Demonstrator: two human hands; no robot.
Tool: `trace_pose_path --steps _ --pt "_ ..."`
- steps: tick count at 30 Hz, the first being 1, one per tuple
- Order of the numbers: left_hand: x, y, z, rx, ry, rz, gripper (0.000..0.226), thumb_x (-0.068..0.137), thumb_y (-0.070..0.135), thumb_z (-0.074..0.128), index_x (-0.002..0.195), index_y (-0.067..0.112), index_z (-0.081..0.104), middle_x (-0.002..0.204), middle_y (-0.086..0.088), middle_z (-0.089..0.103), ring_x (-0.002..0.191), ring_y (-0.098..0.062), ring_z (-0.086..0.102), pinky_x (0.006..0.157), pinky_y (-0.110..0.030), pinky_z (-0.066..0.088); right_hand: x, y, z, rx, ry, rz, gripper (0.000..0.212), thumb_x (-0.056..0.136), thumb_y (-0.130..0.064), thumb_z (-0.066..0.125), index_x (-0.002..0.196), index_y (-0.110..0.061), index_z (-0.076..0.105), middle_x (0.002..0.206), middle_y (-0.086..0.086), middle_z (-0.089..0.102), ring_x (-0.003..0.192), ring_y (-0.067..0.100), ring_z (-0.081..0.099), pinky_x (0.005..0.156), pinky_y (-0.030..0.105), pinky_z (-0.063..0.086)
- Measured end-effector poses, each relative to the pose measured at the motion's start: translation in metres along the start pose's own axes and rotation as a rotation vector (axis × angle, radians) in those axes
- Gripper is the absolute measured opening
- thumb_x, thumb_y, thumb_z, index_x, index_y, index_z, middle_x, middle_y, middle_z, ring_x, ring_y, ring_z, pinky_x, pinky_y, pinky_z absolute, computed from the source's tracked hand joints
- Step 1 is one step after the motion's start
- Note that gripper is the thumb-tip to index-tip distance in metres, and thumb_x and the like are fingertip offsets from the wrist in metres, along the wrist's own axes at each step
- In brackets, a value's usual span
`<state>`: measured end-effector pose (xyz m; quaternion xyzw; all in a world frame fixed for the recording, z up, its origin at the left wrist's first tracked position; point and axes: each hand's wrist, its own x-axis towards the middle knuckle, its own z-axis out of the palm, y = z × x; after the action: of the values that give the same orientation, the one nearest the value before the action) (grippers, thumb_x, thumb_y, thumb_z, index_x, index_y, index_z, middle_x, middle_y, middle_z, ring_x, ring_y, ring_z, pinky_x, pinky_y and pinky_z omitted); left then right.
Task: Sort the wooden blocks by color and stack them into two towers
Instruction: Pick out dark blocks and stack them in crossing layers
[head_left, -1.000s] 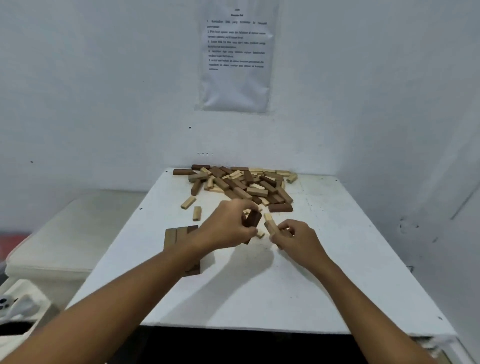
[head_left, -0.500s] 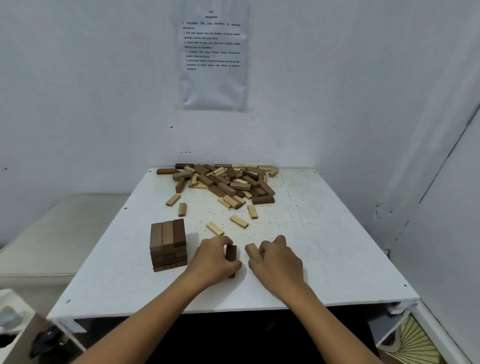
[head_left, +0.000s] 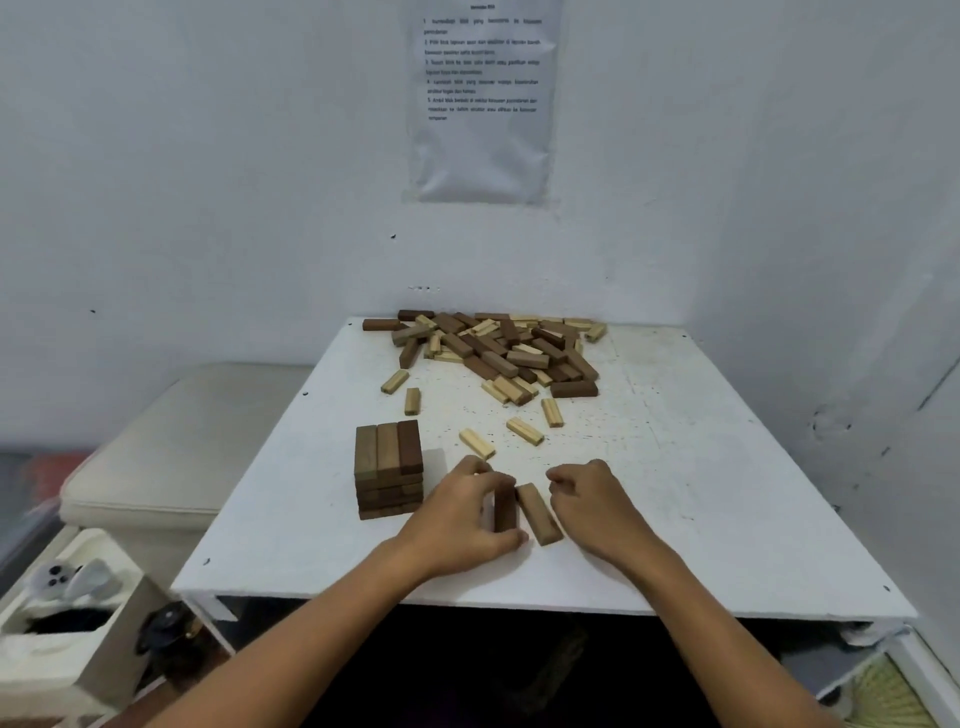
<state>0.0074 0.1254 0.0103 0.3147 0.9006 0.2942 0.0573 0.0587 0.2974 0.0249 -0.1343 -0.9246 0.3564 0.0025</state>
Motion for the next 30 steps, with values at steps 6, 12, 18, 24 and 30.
trace_pose_path --steps 6,12,18,24,30 --pt "-0.001 -0.002 -0.006 0.079 -0.099 0.044 0.077 0.075 0.056 0.073 0.141 0.026 0.048 0.146 0.003 0.039 0.133 -0.015 0.036 0.106 -0.035 0.038 0.009 0.004 -0.009 0.067 0.075 0.007 0.036 0.094 -0.007 0.053 0.129 -0.011 0.062 0.128 0.007 0.063 0.11 0.018 0.061 0.089 0.024 0.045" --pt "0.001 -0.006 -0.002 0.049 -0.056 0.067 0.07 0.076 0.052 0.075 0.136 0.021 0.055 0.138 0.0 0.049 0.128 -0.013 0.042 0.102 -0.028 0.036 0.021 0.004 -0.007 -0.048 0.077 0.03 0.032 0.089 -0.016 0.063 0.121 -0.015 0.067 0.123 0.003 0.067 0.11 0.019 0.061 0.091 0.031 0.049" --pt "-0.001 -0.01 0.003 0.033 -0.028 0.072 0.073 0.073 0.057 0.076 0.133 0.021 0.058 0.133 0.002 0.052 0.124 -0.012 0.044 0.102 -0.035 0.041 0.023 0.008 -0.002 -0.028 0.059 0.024 0.031 0.089 -0.023 0.067 0.119 -0.015 0.068 0.122 0.004 0.066 0.108 0.019 0.06 0.089 0.03 0.047" --pt "-0.002 -0.012 0.007 0.031 -0.004 0.082 0.074 0.071 0.058 0.076 0.132 0.021 0.059 0.135 0.002 0.053 0.125 -0.012 0.043 0.104 -0.036 0.04 0.016 0.013 -0.003 0.067 0.0 0.002 0.029 0.089 -0.015 0.065 0.118 -0.013 0.067 0.093 0.003 0.065 0.076 0.017 0.062 0.065 0.026 0.052" --pt "0.0 -0.013 0.009 0.013 0.004 0.086 0.072 0.069 0.057 0.078 0.129 0.021 0.062 0.129 0.004 0.056 0.12 -0.011 0.046 0.101 -0.033 0.041 0.011 0.016 0.002 0.135 0.031 -0.022 0.031 0.085 -0.013 0.069 0.116 -0.011 0.068 0.092 0.005 0.066 0.072 0.019 0.064 0.071 0.032 0.058"
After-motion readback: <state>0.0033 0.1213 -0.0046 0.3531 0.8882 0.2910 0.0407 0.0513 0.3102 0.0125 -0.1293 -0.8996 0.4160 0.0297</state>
